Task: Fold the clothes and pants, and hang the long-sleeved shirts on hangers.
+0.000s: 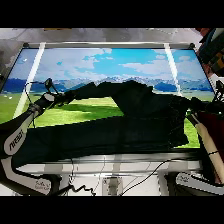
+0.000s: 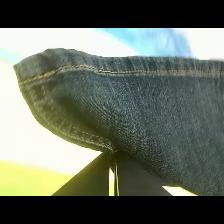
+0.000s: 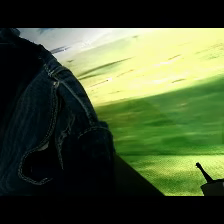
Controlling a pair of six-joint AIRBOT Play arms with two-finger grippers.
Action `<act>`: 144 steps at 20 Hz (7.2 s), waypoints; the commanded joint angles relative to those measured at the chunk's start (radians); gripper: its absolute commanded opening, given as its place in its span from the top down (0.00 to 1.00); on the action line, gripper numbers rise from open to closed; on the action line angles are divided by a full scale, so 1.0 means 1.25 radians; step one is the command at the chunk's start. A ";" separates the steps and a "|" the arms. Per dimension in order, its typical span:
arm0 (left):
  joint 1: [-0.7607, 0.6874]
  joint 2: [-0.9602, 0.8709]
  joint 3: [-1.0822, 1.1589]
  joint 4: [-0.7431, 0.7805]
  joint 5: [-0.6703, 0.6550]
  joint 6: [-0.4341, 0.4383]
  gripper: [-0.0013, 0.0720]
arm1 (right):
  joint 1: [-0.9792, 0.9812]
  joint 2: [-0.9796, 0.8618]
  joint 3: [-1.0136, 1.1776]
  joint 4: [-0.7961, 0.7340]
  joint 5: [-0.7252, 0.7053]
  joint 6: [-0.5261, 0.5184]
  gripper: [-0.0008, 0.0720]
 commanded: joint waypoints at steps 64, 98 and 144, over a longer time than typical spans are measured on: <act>0.241 0.317 -0.244 0.591 -0.397 -0.102 0.05 | 0.238 -0.152 0.168 -0.138 -0.328 0.152 0.39; 0.242 0.618 -0.115 0.709 -0.569 -0.099 0.05 | 0.039 0.010 -0.179 -0.113 -0.180 0.465 0.49; 0.826 0.370 -0.045 0.249 -0.892 0.313 0.93 | 0.060 0.429 -0.146 -0.438 0.149 0.446 0.95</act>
